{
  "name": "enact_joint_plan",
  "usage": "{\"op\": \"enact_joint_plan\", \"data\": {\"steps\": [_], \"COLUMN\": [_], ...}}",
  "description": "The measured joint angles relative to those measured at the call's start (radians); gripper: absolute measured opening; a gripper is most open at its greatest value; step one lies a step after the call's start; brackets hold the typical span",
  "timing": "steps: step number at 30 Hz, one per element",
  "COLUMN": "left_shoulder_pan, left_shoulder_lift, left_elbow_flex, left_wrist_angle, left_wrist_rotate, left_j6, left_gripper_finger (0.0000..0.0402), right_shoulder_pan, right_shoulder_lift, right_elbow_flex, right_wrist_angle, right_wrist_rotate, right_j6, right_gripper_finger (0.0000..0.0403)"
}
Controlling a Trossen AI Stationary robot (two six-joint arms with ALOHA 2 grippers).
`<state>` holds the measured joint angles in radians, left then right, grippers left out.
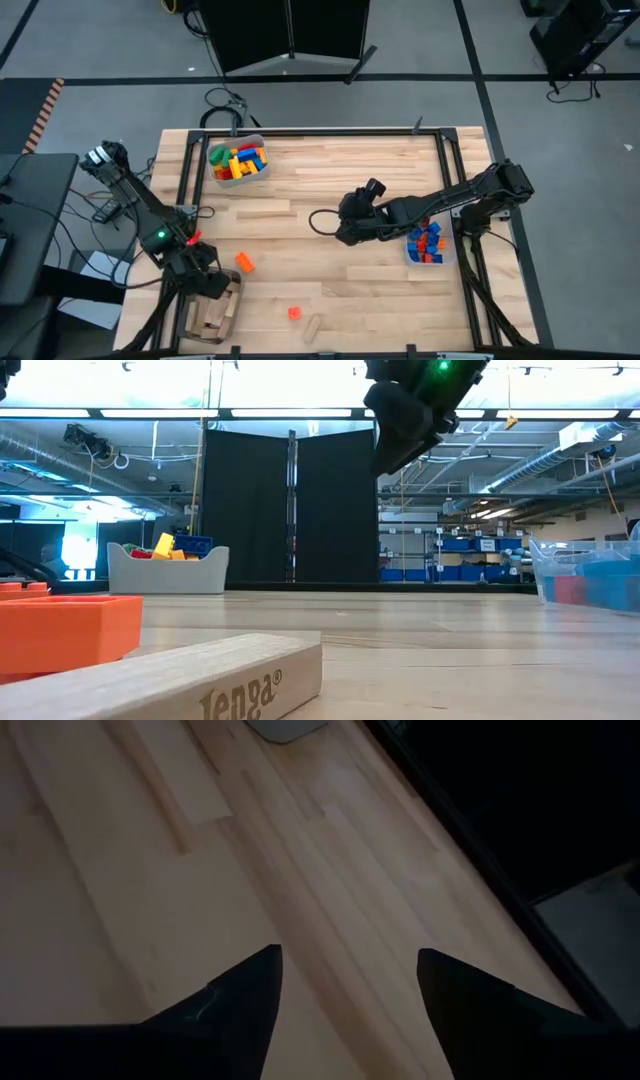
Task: Sort blocks by size
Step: Put the small orange game piece into the transparent bin
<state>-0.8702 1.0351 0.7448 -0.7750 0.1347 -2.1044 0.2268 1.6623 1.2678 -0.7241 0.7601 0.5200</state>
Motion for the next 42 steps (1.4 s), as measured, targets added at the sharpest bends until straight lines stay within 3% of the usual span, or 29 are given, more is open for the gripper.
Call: {"op": "enact_joint_plan", "data": {"steps": [6, 11, 22, 28, 33, 42], "left_shoulder_pan": [-0.002, -0.002, -0.002, -0.002, -0.002, -0.001], "left_shoulder_lift": [0.000, -0.001, -0.002, -0.003, -0.004, -0.009], "left_elbow_flex": [0.000, 0.000, 0.000, 0.037, 0.085, 0.121], "left_wrist_angle": [-0.003, -0.004, -0.011, -0.042, -0.068, -0.138], "left_wrist_rotate": [-0.005, -0.054, -0.203, -0.369, -0.485, -0.507], "left_j6": [0.001, 0.026, 0.172, 0.334, 0.501, 0.586], "left_gripper_finger": [0.0195, 0.0196, 0.0197, 0.0197, 0.0197, 0.0197], "right_shoulder_pan": [0.004, 0.022, 0.061, 0.068, 0.111, 0.184], "right_shoulder_lift": [0.000, 0.000, 0.004, 0.007, 0.102, 0.310], "right_elbow_flex": [0.000, 0.000, 0.000, 0.000, -0.001, 0.001], "right_wrist_angle": [0.020, 0.076, 0.389, 0.506, 0.590, 0.909], "right_wrist_rotate": [-0.065, -0.221, -0.497, -0.528, -0.546, -0.550], "right_j6": [-0.002, -0.091, -0.363, -0.445, -0.445, -0.441], "right_gripper_finger": [0.0250, 0.0250, 0.0251, 0.0254, 0.0273, 0.0310]}}
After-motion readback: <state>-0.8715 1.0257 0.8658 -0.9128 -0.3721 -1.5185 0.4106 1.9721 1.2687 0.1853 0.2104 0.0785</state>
